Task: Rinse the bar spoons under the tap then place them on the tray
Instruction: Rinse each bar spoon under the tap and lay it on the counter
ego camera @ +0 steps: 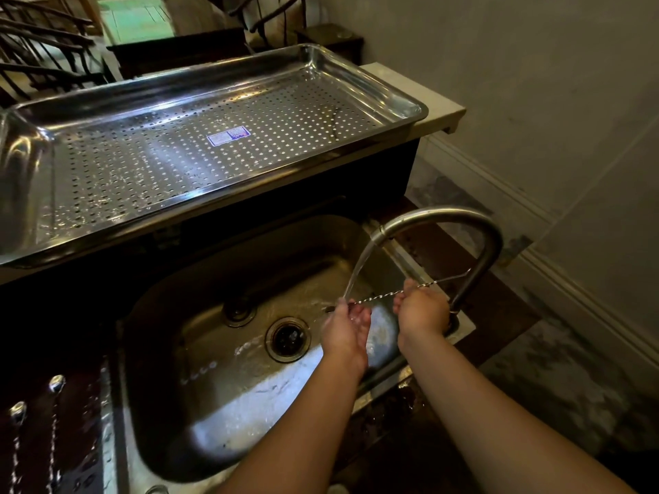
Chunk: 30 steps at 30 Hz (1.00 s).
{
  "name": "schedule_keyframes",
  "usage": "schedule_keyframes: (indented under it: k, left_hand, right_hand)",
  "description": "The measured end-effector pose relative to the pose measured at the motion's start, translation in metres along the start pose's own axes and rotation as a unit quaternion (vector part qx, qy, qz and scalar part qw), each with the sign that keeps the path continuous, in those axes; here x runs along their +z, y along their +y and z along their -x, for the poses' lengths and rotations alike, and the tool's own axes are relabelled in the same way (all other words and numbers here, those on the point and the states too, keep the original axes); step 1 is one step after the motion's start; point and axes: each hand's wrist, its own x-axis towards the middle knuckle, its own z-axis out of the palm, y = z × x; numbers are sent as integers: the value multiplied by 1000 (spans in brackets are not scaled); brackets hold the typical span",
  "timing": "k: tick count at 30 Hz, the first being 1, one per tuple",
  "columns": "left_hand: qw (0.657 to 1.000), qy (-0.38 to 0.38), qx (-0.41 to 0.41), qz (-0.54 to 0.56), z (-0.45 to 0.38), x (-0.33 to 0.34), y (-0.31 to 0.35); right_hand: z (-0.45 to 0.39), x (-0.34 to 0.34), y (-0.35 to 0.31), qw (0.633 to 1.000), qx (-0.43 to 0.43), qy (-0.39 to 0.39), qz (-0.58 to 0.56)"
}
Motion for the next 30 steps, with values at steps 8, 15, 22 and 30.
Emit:
schedule_keyframes:
  k: [8, 15, 22, 30]
  left_hand:
    - [999, 33, 37, -13, -3, -38, 20]
    - [989, 97, 112, 0, 6, -89, 60]
    - [978, 135, 152, 50, 25, -156, 108]
    - [958, 170, 215, 87, 50, -247, 168]
  right_hand:
    - [26, 26, 41, 996, 26, -22, 83]
    - [72, 49, 93, 990, 109, -53, 67]
    - [133, 89, 126, 981, 125, -122, 87]
    - [215, 141, 175, 961, 123, -195, 153]
